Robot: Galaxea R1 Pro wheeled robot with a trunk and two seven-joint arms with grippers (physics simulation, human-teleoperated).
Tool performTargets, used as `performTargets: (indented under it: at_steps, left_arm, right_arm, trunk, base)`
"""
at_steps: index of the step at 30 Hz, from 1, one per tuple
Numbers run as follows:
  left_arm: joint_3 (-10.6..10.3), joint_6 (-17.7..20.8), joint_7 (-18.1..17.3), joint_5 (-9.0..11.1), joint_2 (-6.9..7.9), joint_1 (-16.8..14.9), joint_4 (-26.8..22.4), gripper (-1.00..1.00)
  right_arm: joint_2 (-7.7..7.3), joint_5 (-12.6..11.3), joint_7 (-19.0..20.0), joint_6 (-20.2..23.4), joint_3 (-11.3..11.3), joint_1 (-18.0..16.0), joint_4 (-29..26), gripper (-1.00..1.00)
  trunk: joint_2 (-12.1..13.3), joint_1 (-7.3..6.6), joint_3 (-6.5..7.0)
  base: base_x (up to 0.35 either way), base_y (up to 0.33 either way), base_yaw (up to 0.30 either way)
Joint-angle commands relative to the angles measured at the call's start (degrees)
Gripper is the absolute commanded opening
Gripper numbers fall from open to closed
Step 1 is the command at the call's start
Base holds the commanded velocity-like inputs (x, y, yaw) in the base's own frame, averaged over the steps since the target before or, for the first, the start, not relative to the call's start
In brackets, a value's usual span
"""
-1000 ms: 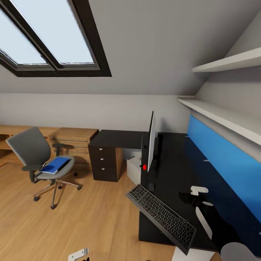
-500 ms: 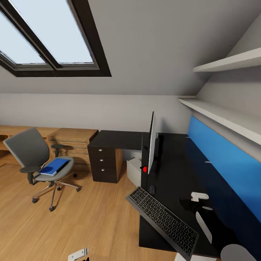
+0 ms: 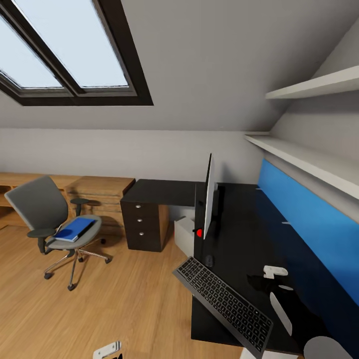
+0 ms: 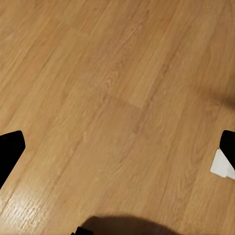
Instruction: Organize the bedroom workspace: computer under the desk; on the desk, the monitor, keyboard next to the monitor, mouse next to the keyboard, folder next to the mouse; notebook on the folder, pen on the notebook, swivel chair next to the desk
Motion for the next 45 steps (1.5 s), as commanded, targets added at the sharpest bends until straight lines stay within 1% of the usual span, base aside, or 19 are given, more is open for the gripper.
performTargets:
  at_steps: [1,14,22,45]
  left_arm:
    - [0.3,-0.2,0.0,0.1,-0.02,0.0,0.0,1.00]
    - [0.2,-0.1,-0.1,0.1,0.15,0.0,0.0,1.00]
    - [0.2,-0.2,0.0,0.1,0.16,0.0,0.0,1.00]
    - [0.2,-0.2,0.0,0.1,-0.02,0.0,0.0,1.00]
  right_arm:
    - [-0.02,-0.6,-0.3,0.3,0.1,0.0,-0.1,1.00]
    - [0.06,-0.7,-0.3,0.5,0.2,0.0,-0.1,1.00]
    - [0.05,-0.7,-0.3,0.6,0.3,0.0,-0.1,1.00]
    - [0.01,-0.7,-0.3,1.4,0.3,0.0,-0.2,1.00]
  trunk:
    - [-0.1,0.03,-0.11]
    - [-0.1,0.03,-0.11]
    - [-0.1,0.03,-0.11]
    - [-9.3,5.08,-4.24]
  base:
    - [0.027,0.000,0.000]
    - [0.233,0.000,0.000]
    - [0.079,0.000,0.000]
    - [0.004,0.000,0.000]
